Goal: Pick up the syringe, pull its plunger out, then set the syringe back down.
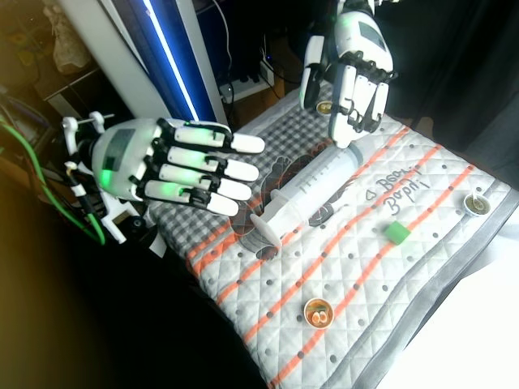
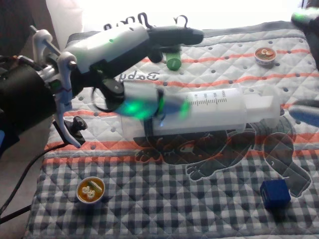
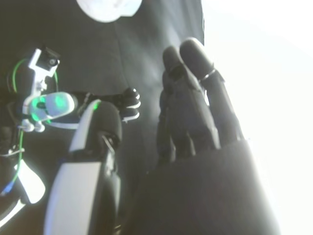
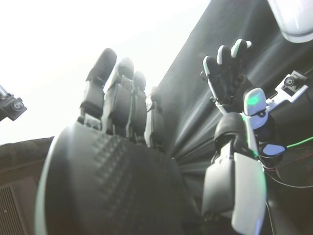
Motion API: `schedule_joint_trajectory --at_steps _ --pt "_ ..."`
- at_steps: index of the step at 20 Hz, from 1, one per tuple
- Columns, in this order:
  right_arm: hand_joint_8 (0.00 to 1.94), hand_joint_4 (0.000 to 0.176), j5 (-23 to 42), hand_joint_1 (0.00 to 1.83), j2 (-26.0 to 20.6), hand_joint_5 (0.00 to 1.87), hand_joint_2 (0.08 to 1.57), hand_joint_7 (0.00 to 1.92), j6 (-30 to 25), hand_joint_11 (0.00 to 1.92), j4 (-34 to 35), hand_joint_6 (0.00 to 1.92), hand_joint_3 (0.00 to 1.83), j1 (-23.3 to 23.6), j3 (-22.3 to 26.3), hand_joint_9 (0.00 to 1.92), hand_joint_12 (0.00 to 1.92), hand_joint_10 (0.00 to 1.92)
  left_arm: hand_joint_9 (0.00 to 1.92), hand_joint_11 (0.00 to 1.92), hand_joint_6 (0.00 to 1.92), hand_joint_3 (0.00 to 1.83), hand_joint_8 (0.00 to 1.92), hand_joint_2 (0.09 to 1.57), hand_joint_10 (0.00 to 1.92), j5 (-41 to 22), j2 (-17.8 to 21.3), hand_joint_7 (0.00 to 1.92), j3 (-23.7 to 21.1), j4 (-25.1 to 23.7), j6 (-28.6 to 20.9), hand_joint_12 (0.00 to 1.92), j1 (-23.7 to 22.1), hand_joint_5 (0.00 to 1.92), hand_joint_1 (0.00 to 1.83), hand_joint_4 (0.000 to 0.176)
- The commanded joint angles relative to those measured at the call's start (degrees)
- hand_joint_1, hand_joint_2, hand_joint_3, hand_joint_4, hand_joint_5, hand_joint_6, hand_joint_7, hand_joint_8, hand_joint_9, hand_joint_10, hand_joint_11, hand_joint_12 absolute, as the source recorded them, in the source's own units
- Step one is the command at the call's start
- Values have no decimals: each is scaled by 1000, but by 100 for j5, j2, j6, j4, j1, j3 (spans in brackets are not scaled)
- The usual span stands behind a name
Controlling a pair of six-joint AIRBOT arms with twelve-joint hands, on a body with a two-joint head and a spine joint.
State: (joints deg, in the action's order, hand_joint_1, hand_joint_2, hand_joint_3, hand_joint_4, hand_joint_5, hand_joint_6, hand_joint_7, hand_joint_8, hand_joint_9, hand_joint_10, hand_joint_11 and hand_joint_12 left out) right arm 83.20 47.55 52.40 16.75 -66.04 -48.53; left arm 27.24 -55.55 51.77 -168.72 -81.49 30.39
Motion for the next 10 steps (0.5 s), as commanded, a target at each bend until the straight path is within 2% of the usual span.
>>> schedule_joint_trajectory --at_steps 1,2,4,6,8,10 --pt "1 0 704 855 -4 533 896 523 -34 173 -68 4 1 32 -7 508 876 9 269 0 29 10 7 769 106 752 12 312 -14 -78 -34 1311 -11 355 981 0" --pt "1 0 704 875 -4 535 894 524 -34 178 -68 2 0 30 -7 511 874 6 259 0 24 6 2 773 87 776 22 287 -22 -57 -34 1257 11 368 974 0" --pt "3 0 704 878 -1 539 903 542 -34 235 -66 0 1 20 -7 540 838 8 290 0 25 4 8 783 88 816 33 286 -26 -25 -34 1269 37 397 990 0" --pt "0 0 704 873 9 525 912 514 -34 112 -65 0 4 19 -8 484 866 0 307 0 20 13 14 819 84 673 -10 316 43 -49 -34 1306 -50 403 938 0" --pt "0 0 704 856 22 535 897 518 -34 271 -64 1 0 16 -12 526 735 2 317 0 18 17 10 857 78 179 -223 334 263 -206 -34 1346 -311 419 862 0" --pt "0 0 704 885 28 535 906 522 -34 322 -65 0 1 16 -13 543 667 0 316 0 6 3 3 838 77 -198 -426 323 446 -337 -34 1376 -462 398 909 0"
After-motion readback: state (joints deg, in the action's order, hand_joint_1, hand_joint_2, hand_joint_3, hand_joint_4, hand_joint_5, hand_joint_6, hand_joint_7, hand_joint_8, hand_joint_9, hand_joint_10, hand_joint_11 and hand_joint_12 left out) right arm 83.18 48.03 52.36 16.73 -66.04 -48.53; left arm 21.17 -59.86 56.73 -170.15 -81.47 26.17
